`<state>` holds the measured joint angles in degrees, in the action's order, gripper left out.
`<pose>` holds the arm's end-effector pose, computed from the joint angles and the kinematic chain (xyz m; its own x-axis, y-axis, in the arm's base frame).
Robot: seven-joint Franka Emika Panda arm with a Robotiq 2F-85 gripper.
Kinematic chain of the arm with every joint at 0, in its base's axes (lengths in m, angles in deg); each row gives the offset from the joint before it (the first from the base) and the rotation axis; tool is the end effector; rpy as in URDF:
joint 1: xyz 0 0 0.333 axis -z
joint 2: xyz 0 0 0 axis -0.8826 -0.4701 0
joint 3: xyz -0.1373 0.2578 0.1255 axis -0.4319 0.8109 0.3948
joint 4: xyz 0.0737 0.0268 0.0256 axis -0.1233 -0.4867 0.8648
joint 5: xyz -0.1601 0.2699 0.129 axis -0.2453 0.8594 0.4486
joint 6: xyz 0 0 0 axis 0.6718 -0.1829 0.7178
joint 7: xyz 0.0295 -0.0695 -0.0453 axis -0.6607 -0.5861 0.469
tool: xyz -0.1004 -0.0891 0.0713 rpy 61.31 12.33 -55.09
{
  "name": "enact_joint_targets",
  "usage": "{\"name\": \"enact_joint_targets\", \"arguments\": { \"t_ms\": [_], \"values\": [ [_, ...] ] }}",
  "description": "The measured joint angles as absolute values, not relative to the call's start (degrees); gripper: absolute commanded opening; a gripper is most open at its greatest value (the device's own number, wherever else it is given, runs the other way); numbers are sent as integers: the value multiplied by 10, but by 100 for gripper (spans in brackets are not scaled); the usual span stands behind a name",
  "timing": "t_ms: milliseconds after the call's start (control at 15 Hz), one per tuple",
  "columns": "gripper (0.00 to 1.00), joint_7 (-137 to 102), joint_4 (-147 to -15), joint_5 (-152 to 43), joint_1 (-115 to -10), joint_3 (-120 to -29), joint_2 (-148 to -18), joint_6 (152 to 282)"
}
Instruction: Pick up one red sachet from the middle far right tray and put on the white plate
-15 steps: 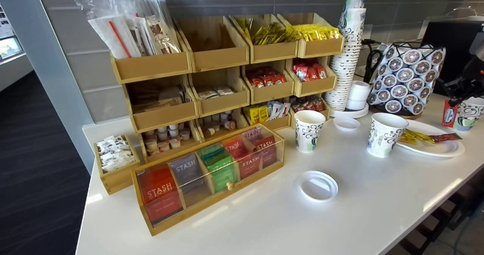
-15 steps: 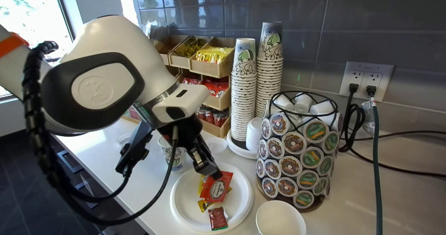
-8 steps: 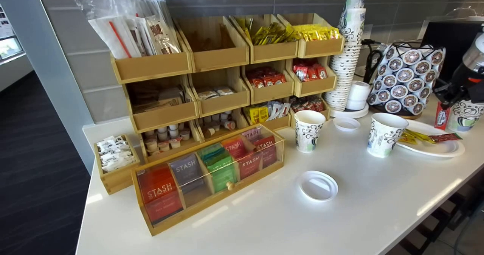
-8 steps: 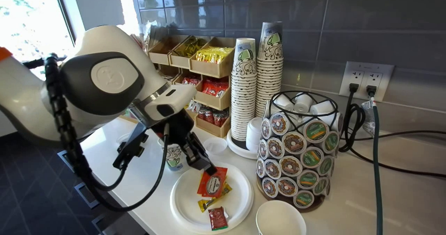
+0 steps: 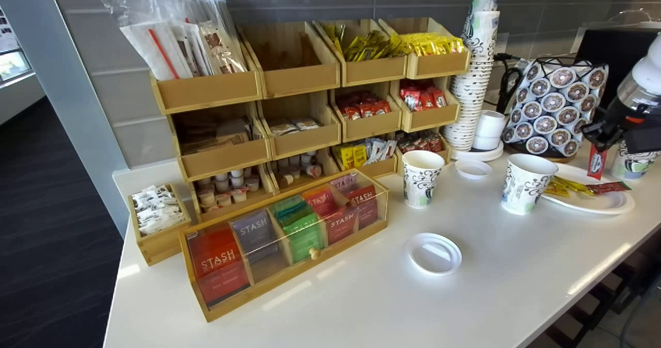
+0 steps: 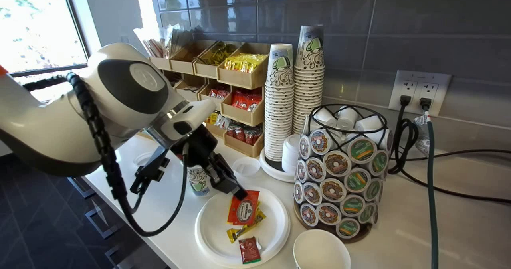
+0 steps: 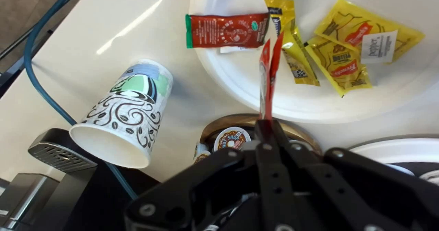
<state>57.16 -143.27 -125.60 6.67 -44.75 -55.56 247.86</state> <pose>0.3134 -0.2384 0.3054 0.5834 -0.6057 0.5411 -0.7979 -0.5518 0.2425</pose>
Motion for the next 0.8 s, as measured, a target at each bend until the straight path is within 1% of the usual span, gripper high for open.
{"name": "enact_joint_targets", "arguments": {
  "t_ms": [67,133,200,333,600,800],
  "values": [
    [13,593,-1429,-1276,68,-442,-562,2468],
    [28,613,-1425,-1295,68,-437,-570,2457],
    [23,630,-1420,-1311,68,-433,-580,2446],
    [49,659,-1412,-1339,68,-429,-601,2428],
    [80,686,-1393,-1370,67,-426,-644,2415],
    [100,687,-1383,-1370,65,-426,-664,2415]
  ]
}}
